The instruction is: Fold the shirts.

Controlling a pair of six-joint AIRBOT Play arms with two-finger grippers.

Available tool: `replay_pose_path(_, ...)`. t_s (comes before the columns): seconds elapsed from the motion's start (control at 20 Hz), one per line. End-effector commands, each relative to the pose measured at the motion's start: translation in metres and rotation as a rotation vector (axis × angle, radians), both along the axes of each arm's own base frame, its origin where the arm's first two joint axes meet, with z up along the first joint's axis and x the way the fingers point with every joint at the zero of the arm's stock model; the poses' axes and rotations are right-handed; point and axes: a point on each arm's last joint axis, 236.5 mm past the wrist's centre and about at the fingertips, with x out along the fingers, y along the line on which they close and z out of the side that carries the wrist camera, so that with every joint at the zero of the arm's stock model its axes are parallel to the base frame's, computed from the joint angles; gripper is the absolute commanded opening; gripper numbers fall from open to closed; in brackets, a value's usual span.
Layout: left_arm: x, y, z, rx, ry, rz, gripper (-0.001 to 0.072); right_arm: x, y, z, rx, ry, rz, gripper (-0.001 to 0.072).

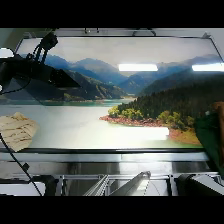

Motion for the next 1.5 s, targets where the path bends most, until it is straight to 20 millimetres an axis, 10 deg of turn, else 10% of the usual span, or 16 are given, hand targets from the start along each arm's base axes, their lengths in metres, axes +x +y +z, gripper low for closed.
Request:
replay_pose_path(0.0,0.003,0.003,0.005,-0.016,0.013,0.02,0.0025,0.081,0.004,0.039,-0.05,-0.318,0.029,0.0706)
replay_pose_path(0.25,0.026,0.034,0.044,-0.15,-0.037,0.16,0.0017,0.232,0.135,0.153,0.075,-0.937,0.472,0.0704)
replay_pose_path(0.3,0.03,0.044,0.046,-0.132,-0.059,0.2,0.0016,0.243,0.166,0.159,0.103,-0.955,0.554,0.0557)
replay_pose_path(0.35,0.031,0.051,0.047,-0.098,-0.083,0.229,0.0016,0.251,0.197,0.163,0.129,-0.962,0.638,0.0122)
replay_pose_path(0.5,0.02,0.069,0.046,0.063,-0.181,0.288,0.0017,0.264,0.283,0.172,0.167,-0.994,0.897,0.0018)
replay_pose_path(0.65,-0.018,0.063,0.043,0.084,-0.18,0.329,0.0017,0.247,0.37,0.162,0.175,-0.945,1.177,0.0017)
replay_pose_path(0.95,-0.129,0.021,-0.031,0.084,-0.049,0.393,0.0017,0.159,0.492,0.103,0.169,-0.782,1.615,0.0017)
replay_pose_path(1.1,-0.164,0.007,-0.056,0.09,0.008,0.398,0.0018,0.143,0.504,0.062,0.165,-0.668,1.659,0.0017)
replay_pose_path(1.45,-0.179,0.003,-0.045,0.091,-0.069,0.416,0.0017,0.134,0.515,0.061,0.253,-0.652,1.644,0.0018)
